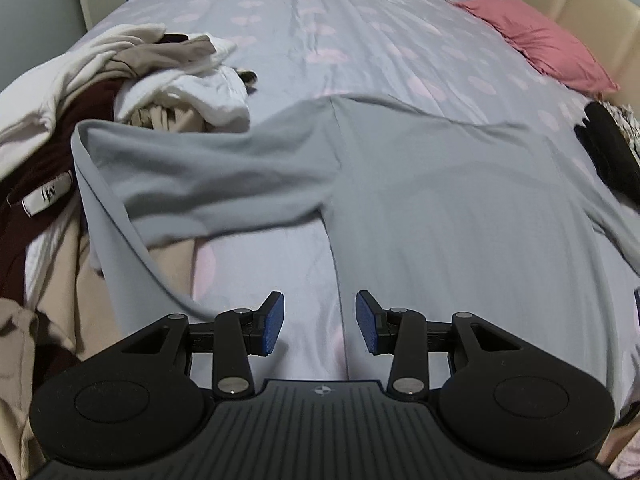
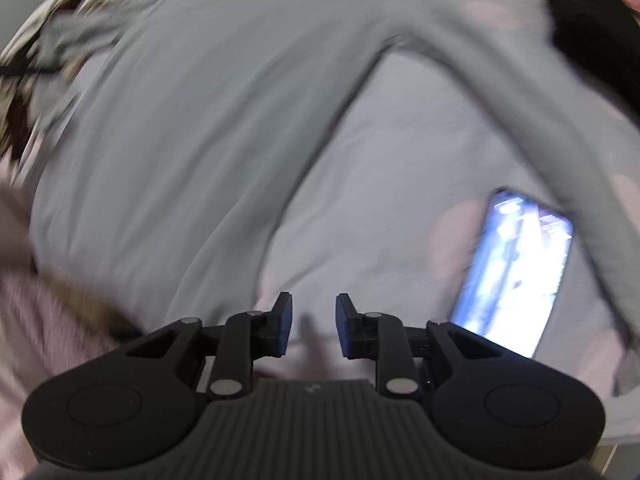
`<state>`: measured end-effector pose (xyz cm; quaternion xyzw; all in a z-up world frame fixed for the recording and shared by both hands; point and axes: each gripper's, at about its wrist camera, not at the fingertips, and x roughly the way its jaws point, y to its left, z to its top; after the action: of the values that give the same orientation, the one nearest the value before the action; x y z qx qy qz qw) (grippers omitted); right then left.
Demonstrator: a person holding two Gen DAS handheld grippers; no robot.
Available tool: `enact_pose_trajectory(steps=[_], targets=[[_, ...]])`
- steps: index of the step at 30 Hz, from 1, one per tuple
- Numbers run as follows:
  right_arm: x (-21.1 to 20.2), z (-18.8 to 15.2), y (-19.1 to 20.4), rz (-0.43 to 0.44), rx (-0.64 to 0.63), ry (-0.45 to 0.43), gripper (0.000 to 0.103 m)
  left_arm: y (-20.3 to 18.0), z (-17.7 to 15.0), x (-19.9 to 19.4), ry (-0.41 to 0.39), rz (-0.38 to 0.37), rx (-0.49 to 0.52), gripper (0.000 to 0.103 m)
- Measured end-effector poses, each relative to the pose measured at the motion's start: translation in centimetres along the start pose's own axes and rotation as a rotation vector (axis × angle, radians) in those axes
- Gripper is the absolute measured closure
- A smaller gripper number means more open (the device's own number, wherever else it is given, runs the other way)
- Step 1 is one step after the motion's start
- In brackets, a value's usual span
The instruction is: Fold clothes
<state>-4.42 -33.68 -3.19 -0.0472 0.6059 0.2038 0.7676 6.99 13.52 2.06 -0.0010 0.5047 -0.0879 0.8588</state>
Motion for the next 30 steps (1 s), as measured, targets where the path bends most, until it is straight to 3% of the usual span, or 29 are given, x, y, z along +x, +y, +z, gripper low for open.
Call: enact_pose_trajectory(steps=[6, 11, 13, 18, 27, 30], targets=[[2.2, -1.8, 2.8, 0.081, -0.140, 0.095, 0.077, -1.3, -1.2, -1.1, -0.005, -0.024, 0.034, 0.066], [4.4, -1.5, 3.2, 0.097, -0.141, 0.115, 0.078, -2.2, -2.8, -1.4, 0.032, -0.050, 0.085, 0.066], [5.0, -1.4, 3.5, 0.101, -0.151, 0.130, 0.100, -2.4, -3.7, -1.4, 0.057, -0.057, 0.108, 0.065], [3.9, -1.4, 3.9, 0.089, -0.170, 0.188, 0.101, -1.8, -6.1, -1.7, 0.118, -0.050, 0.115, 0.065], [4.4, -1.5, 3.5, 0.032, -0.179, 0.271, 0.101, -2.4, -10.4, -1.8, 0.284, -0.161, 0.235, 0.064], [4.3, -1.6, 3.6, 0.021, -0.175, 0.277, 0.101, -2.9, -11.8, -1.7, 0.333, -0.185, 0.276, 0.059]])
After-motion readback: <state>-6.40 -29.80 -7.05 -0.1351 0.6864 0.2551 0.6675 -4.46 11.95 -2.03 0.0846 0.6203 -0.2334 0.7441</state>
